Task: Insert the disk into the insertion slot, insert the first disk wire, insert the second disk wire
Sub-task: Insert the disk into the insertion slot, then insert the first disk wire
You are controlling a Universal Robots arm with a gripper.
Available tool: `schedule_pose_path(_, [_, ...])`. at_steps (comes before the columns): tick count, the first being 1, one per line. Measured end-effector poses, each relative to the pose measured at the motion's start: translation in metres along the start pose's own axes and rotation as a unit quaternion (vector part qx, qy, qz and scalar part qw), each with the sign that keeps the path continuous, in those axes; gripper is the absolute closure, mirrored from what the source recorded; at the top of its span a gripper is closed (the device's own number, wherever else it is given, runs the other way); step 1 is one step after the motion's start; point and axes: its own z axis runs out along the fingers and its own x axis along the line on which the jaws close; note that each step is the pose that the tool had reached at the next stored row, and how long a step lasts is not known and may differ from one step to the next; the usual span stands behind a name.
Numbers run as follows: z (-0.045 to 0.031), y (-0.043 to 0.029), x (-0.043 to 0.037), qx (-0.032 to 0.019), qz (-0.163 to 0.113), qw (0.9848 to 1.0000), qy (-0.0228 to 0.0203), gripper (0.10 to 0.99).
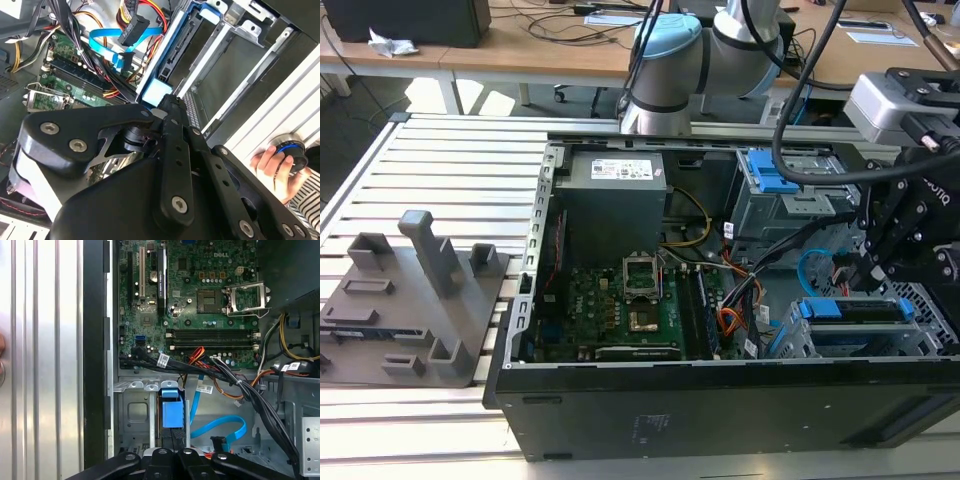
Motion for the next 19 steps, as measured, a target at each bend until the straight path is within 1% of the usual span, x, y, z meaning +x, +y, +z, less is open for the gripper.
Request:
schedule_pose_path(4, [0.0011,0.0,0.0,0.0,0.0,1.0,0.0,0.98])
schedule_pose_path(16, [0.0013,0.0,0.0,0.0,0.0,1.0,0.0,0.98])
schedule_pose_path(17, [0.0014,-0.0001,0.0,0.0,0.0,1.0,0.0,0.918])
schedule_pose_path(18, [0.0014,-0.0001,0.0,0.0,0.0,1.0,0.0,0.918])
schedule_pose_path(19, [0.0014,0.0,0.0,0.0,0.0,1.0,0.0,0.851])
